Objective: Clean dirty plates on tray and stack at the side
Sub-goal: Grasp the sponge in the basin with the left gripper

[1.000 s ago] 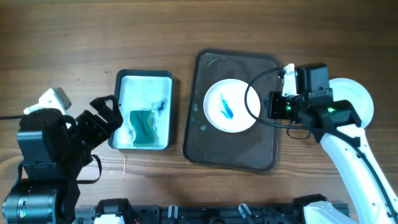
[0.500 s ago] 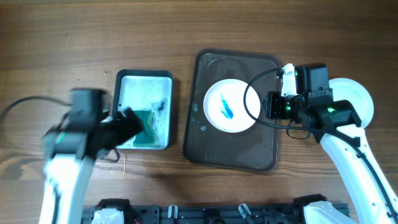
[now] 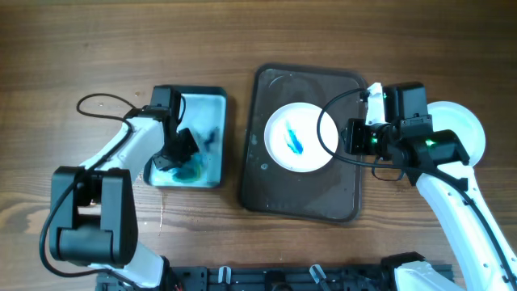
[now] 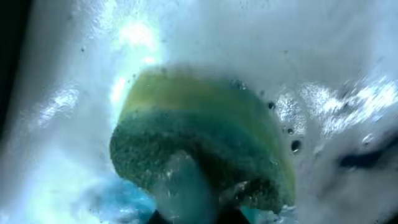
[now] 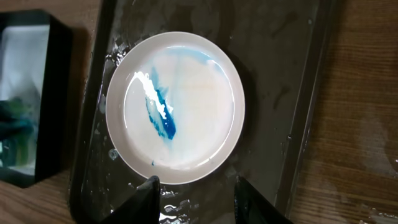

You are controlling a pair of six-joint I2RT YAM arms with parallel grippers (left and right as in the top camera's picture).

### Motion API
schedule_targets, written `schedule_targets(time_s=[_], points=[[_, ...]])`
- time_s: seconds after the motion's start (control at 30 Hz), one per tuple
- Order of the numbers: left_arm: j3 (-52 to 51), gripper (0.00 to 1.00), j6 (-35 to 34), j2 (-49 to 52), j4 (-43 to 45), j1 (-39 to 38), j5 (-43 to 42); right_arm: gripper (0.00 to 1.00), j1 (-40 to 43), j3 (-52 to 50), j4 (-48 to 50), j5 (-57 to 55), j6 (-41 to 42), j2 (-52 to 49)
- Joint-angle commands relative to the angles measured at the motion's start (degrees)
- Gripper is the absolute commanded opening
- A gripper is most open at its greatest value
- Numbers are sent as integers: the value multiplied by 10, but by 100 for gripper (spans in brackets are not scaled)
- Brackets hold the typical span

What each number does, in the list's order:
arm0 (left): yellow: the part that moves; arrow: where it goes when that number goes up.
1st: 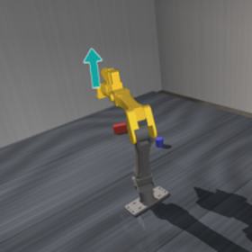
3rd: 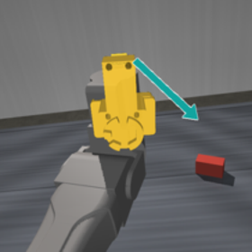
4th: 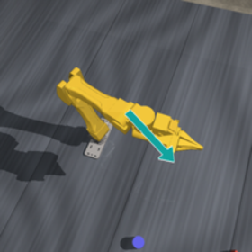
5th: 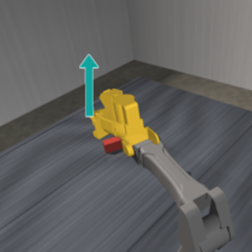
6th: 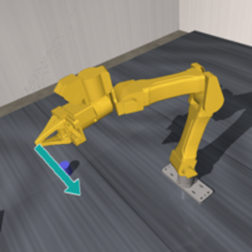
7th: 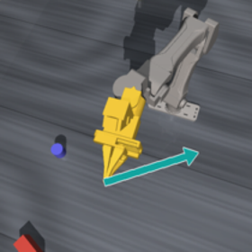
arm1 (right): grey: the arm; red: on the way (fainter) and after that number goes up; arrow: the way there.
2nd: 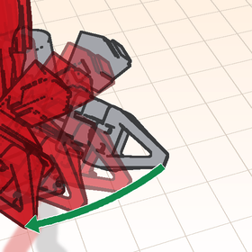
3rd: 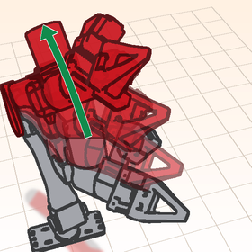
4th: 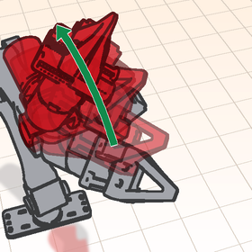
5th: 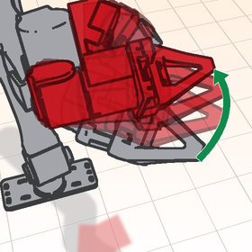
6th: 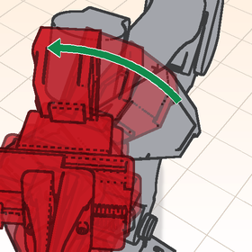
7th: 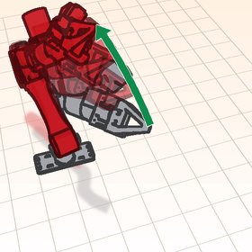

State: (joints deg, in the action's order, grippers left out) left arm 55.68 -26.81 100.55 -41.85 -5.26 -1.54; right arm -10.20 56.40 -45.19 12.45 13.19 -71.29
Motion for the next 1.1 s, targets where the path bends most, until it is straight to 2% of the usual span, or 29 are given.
schedule_targets(time_s=[0.0, 0.07, 0.13, 0.2, 0.3, 0.33, 0.4, 0.47, 0.5, 0.63, 0.67, 0.77, 0.8, 0.93, 1.07], points=[[6, 4, 2, 20, -9, -2, 14, 39, -1, 6, -3, 9, 5, 3], [27, 22, 2, 2, -49, -2, 14, 39, -1, 6, -4, 9, 5, 3], [45, 46, 2, -17, -74, -2, 14, 39, -1, 6, -3, 9, 5, 3], [47, 52, 3, -30, -77, -2, 15, 39, -1, 6, -4, 9, 5, 3], [42, 51, 7, -28, -47, -2, 76, 39, -1, 6, -5, 9, 5, 3], [38, 47, 7, -26, -31, -2, 85, 39, -1, 6, -5, 9, 5, 3], [27, 36, 7, -18, 12, -2, 87, 39, -1, 6, -5, 9, 5, 3], [17, 18, 7, -3, 49, -2, 84, 39, -1, 6, -5, 9, 5, 3], [13, 4, 7, 3, 55, -2, 80, 39, -1, 6, -5, 9, 5, 3], [14, 4, 11, 8, 42, -2, 61, 38, -1, 6, -5, 9, 5, 3], [24, 7, 11, 3, 22, -2, 50, 38, -1, 6, -5, 9, 5, 3], [69, 49, 11, -13, -60, -2, -1, 38, -1, 6, -5, 9, 5, 3], [80, 53, 11, -18, -83, -2, -14, 38, -1, 6, -5, 9, 5, 3], [93, 53, 9, -33, -145, -2, -45, 38, -1, 6, -7, 9, 5, 3], [71, 47, 0, -33, -159, -3, -44, 38, -1, 6, -7, 9, 5, 3]])
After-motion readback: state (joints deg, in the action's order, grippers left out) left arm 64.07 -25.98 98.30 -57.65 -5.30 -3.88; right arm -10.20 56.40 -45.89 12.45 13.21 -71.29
